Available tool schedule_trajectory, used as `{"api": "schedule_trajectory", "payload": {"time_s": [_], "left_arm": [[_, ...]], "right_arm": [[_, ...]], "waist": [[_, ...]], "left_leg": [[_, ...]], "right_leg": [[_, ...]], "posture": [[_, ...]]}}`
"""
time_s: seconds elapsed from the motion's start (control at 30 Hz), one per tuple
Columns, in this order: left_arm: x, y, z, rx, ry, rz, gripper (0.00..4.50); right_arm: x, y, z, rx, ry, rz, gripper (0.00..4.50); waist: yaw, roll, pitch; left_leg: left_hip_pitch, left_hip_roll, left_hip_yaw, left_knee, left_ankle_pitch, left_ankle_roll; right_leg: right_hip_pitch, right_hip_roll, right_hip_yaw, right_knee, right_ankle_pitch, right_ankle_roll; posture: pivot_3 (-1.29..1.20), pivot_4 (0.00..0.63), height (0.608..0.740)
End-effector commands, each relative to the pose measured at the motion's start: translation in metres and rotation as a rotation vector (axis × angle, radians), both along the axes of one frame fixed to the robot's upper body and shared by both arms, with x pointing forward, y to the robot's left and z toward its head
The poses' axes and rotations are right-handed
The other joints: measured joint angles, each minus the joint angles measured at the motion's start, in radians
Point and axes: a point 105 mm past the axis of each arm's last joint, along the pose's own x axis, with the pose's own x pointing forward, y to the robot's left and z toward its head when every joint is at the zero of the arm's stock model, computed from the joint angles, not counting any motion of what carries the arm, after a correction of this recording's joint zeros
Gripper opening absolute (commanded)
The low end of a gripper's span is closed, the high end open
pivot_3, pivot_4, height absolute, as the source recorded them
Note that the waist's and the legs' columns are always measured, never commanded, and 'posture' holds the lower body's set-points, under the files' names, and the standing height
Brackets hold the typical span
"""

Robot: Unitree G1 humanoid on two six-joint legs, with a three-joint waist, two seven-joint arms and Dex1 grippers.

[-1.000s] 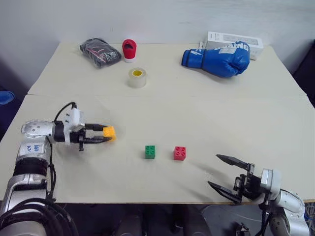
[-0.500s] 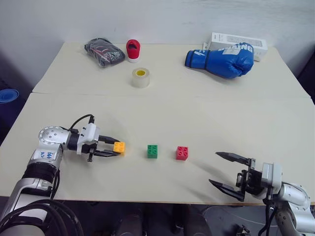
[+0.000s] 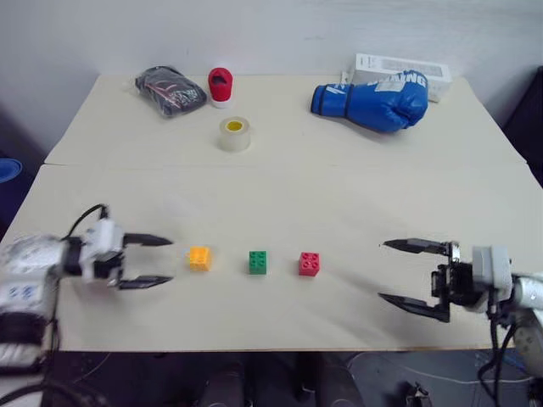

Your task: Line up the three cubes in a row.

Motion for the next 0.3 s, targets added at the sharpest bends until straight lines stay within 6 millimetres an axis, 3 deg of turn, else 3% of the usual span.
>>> {"api": "schedule_trajectory", "payload": {"time_s": [0.03,0.1,0.3], "left_arm": [[-0.009,0.017,0.021,-0.013,-0.135,0.172,3.87],[-0.021,0.026,0.016,0.006,-0.139,0.247,3.87],[-0.03,0.015,0.013,-0.006,-0.149,0.303,3.87]], "right_arm": [[0.003,-0.013,0.014,-0.064,-0.017,0.006,4.5],[0.009,-0.018,0.02,-0.11,-0.042,-0.002,4.5],[0.025,-0.026,0.02,-0.158,-0.064,-0.013,4.5]], "waist": [[0.006,0.0,0.0],[0.014,0.001,0.0],[0.037,0.002,0.001]], "left_leg": [[0.0,0.0,0.0,0.0,0.0,0.0],[0.001,0.0,-0.001,0.0,0.0,0.0],[0.0,0.0,-0.002,0.0,-0.002,-0.001]], "right_leg": [[0.001,0.0,0.0,-0.001,0.0,0.0],[0.001,-0.001,0.0,-0.004,0.0,0.0],[0.0,-0.002,0.0,-0.005,0.0,0.0]], "posture": [[0.0,0.15,0.74],[0.0,0.15,0.74],[0.0,0.15,0.74]]}}
